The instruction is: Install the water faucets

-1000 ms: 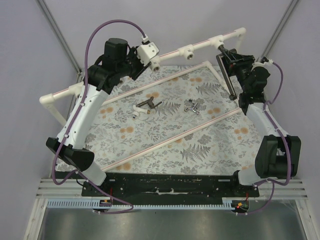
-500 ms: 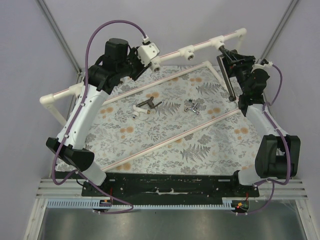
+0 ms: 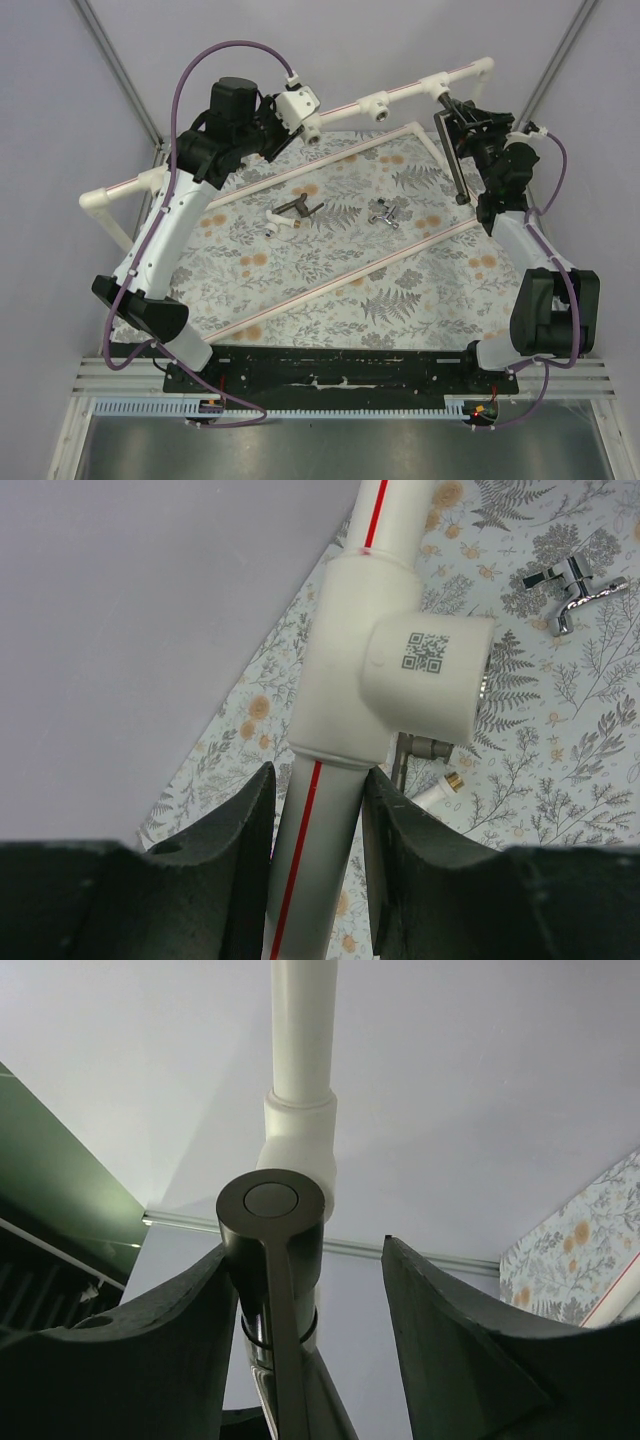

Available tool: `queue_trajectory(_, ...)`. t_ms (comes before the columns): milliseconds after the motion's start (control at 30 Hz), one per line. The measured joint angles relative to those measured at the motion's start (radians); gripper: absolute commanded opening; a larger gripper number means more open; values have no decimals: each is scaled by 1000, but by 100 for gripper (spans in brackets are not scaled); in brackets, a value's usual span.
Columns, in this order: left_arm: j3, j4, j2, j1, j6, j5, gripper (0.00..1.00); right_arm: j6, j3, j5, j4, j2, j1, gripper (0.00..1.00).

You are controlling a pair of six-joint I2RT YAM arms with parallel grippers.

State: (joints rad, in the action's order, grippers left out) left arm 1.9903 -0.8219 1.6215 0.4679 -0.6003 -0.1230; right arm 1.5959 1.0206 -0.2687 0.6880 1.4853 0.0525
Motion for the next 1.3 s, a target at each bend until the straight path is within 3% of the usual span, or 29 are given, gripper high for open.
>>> queue_trajectory(100, 0, 0, 0, 0, 0, 3, 2, -18, -13, 6, 5, -5, 16, 75)
queue_trajectory(133, 0, 0, 0, 1, 0, 7, 2, -24, -17, 9, 5, -8, 22, 94)
queue_trajectory(167, 0, 0, 0, 1, 0, 9, 2, -33, -22, 13, 3, -11, 27, 98)
queue_trajectory(500, 0, 1, 0, 0, 0, 11, 2, -171, -34, 9, -40, -72, 48, 98)
queue_trajectory(700, 0, 1, 0, 0, 1, 13, 2, -370, -45, -7, -161, -188, 50, 98)
queue_trajectory(900, 0, 2, 0, 0, 6, 15, 2, -698, -45, 60, -431, -365, 50, 98)
queue_trajectory(1133, 2, 1, 1, 0, 13, 18, 2, -1189, -44, 124, -714, -554, 43, 98)
queue_trajectory(1300, 6, 0, 4, 0, 27, 24, 2, -1511, 23, 119, -881, -559, -1, 98)
